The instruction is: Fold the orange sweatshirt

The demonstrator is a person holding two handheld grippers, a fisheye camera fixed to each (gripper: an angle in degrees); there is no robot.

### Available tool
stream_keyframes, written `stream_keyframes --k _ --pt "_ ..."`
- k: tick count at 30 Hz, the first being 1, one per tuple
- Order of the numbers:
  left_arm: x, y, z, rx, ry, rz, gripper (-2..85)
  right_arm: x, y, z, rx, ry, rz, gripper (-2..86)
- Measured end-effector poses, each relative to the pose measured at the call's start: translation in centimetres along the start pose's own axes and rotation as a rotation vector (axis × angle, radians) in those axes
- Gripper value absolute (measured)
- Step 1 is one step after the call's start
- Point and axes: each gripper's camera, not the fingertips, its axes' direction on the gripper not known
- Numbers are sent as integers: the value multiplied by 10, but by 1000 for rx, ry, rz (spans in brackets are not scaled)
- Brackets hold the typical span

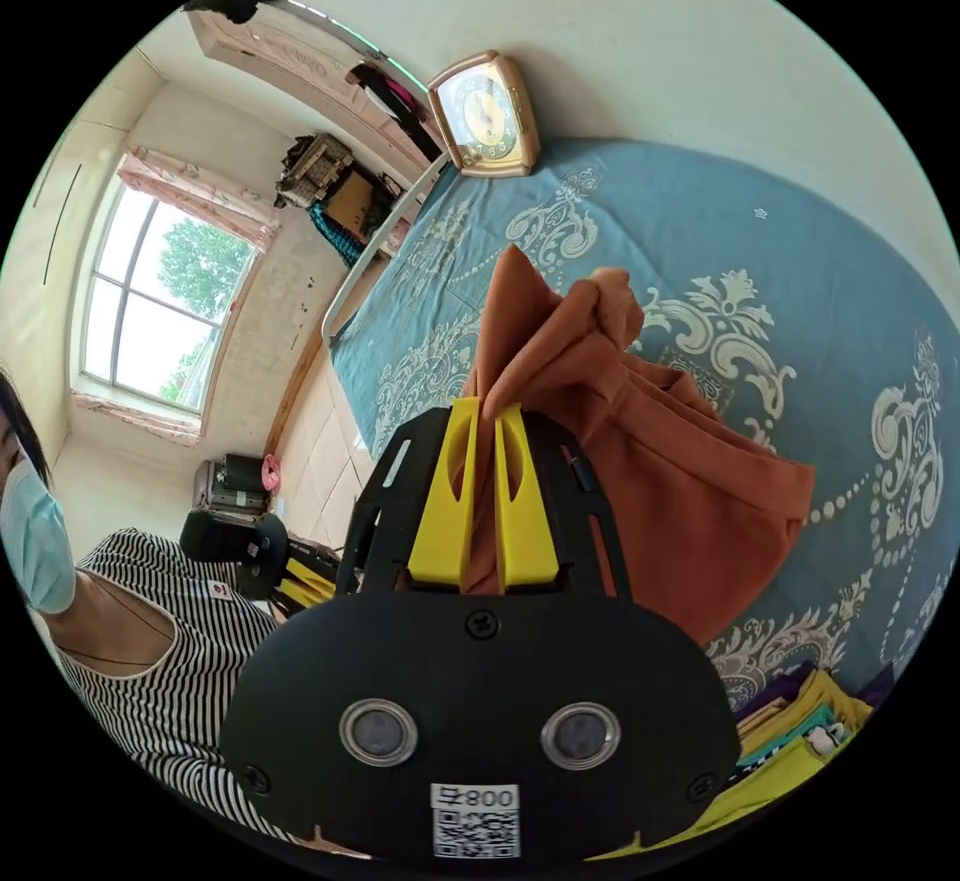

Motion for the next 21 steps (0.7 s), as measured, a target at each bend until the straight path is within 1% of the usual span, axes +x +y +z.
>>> stream_keyframes --k 2,6,10,13,15,17,20,21 --pt "9 -19 38 -42 56 22 24 28 31 -24 31 3 39 16" --pt "20 -41 99 -125 96 60 25 101 96 -56 68 -5 162 14" --pt "23 -55 169 -260 130 44 29 169 146 -52 40 -2 292 15" --pt "22 -55 211 -360 106 12 36 204 173 -41 32 -42 364 18" --pt "22 -53 228 -397 91 -9 47 213 184 -38 40 -66 383 21" --pt "22 -51 237 -388 84 -34 64 214 191 -40 44 -44 381 24" --pt "23 -51 244 -371 83 -47 77 202 198 -52 56 44 368 27" --pt "24 -52 245 -367 82 -46 78 193 201 -59 70 103 364 26"
